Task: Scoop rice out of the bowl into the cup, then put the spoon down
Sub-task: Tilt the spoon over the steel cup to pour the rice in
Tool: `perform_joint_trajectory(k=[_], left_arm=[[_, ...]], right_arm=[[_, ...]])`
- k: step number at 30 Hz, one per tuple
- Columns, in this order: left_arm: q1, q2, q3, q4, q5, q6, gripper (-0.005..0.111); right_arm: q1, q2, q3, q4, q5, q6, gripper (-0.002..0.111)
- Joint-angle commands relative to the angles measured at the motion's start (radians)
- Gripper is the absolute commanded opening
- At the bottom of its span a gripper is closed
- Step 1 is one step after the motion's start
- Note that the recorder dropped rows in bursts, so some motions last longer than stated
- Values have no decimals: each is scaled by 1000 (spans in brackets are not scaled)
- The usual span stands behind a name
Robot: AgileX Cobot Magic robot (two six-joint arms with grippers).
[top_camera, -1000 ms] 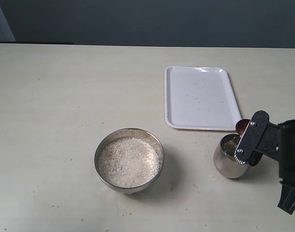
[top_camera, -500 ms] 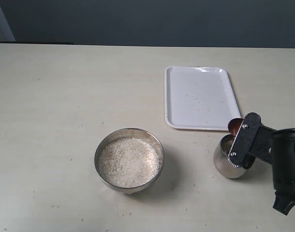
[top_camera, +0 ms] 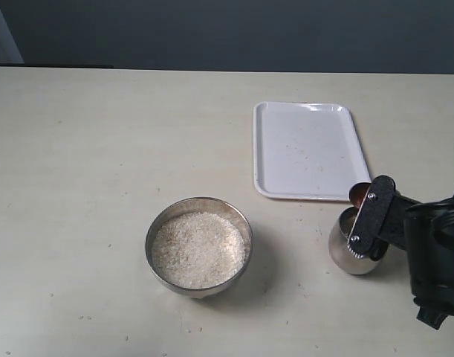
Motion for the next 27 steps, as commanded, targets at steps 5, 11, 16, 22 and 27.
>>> perform_joint_trajectory(k=[5, 11, 16, 22, 27], left_arm=[[-6, -3, -3, 3, -8, 1, 0], [-6, -3, -3, 3, -8, 1, 0], [-6, -3, -3, 3, -8, 1, 0], [-6, -3, -3, 3, -8, 1, 0], [-6, -3, -3, 3, -8, 1, 0]], right_arm=[[2, 1, 2, -9, 9, 9, -1], [2, 1, 2, 18, 9, 20, -1], [2, 1, 2, 59, 9, -4, -1], [0, 1, 2, 114, 9, 1, -1], [0, 1, 2, 160, 9, 19, -1]])
